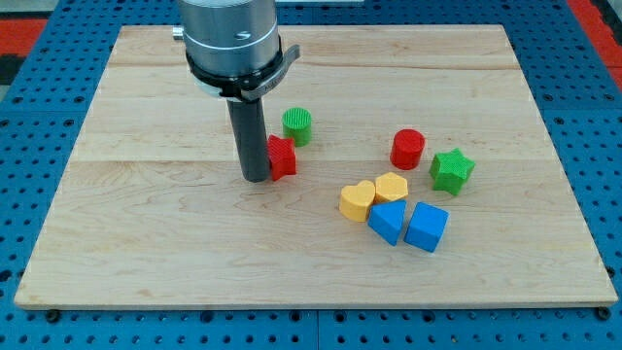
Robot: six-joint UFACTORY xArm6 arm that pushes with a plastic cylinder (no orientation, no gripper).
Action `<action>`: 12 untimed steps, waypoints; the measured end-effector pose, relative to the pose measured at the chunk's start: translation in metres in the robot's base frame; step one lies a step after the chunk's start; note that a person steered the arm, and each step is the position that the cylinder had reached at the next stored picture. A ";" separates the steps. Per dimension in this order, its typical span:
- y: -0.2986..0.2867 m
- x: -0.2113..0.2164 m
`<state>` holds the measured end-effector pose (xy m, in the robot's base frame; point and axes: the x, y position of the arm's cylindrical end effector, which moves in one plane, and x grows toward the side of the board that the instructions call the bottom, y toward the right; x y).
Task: Slide red star closer to the green circle
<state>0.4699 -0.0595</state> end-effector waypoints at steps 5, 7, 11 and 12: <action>-0.012 0.001; -0.038 -0.021; -0.005 -0.013; -0.006 -0.030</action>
<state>0.4399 -0.0656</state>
